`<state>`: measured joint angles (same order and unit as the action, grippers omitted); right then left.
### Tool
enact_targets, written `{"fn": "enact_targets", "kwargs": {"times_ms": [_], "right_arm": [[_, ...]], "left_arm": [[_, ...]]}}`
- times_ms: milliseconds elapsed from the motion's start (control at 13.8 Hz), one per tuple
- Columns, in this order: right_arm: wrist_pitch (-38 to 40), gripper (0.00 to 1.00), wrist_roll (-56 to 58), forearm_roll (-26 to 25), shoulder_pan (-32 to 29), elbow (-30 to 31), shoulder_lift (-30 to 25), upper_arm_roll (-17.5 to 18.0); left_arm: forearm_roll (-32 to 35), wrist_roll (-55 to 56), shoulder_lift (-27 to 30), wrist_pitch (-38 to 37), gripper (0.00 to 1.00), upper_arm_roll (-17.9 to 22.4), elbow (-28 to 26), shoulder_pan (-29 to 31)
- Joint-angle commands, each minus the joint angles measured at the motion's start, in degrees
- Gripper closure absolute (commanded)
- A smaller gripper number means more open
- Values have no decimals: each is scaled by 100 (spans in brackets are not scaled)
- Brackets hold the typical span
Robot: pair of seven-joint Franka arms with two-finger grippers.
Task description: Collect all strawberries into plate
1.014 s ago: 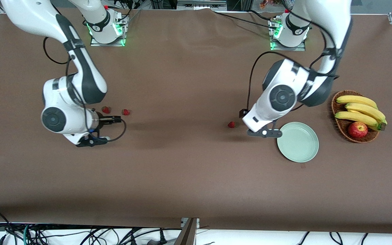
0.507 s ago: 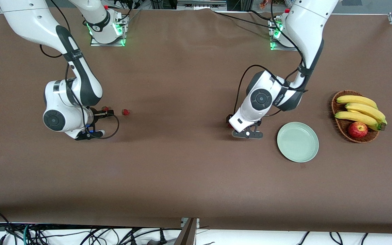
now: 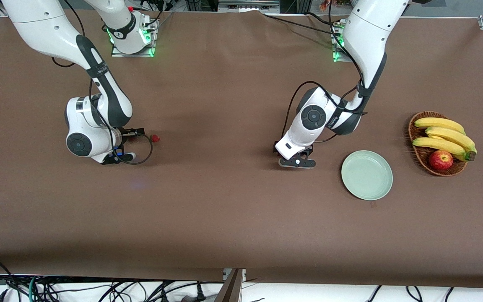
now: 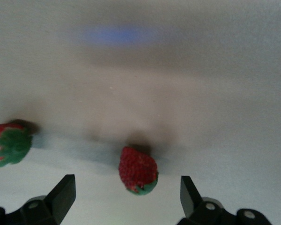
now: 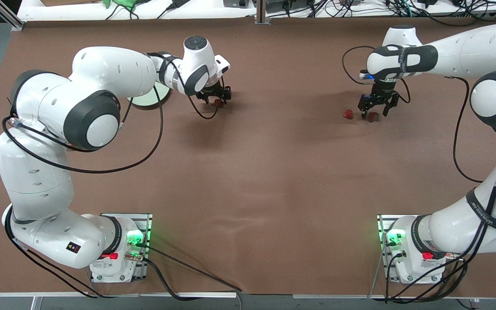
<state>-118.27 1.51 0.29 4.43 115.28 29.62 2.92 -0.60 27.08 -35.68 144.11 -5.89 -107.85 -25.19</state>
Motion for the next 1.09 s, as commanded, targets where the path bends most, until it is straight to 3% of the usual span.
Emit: {"fn": "enact_targets", "kwargs": {"times_ms": [0,145,290,434,652,869,1014], "right_arm": [[-118,37,69,-47,-3,91,-36,-63],[-118,65,69,-47,-3,82,-36,-63],[-100,79,69,-47,-3,82,-36,-63],[-74,100,69,-47,-3,82,-36,-63],[-39,100,78,-38,-3,-84,-97,-54],[678,100,8,58,40,-969,-124,94],[1016,100,-158,329,111,-1498,-10,401]], "left_arm": [[43,183,-9,64,65,61,10,-126],[43,271,-1,56,88,70,10,-144],[43,228,148,-58,94,70,10,-92],[69,192,533,-722,96,105,27,75],[78,-455,974,-1647,94,132,89,496],[78,-1938,1177,-2044,94,123,89,1251],[78,-3054,1168,-2063,93,114,80,1752]]}}
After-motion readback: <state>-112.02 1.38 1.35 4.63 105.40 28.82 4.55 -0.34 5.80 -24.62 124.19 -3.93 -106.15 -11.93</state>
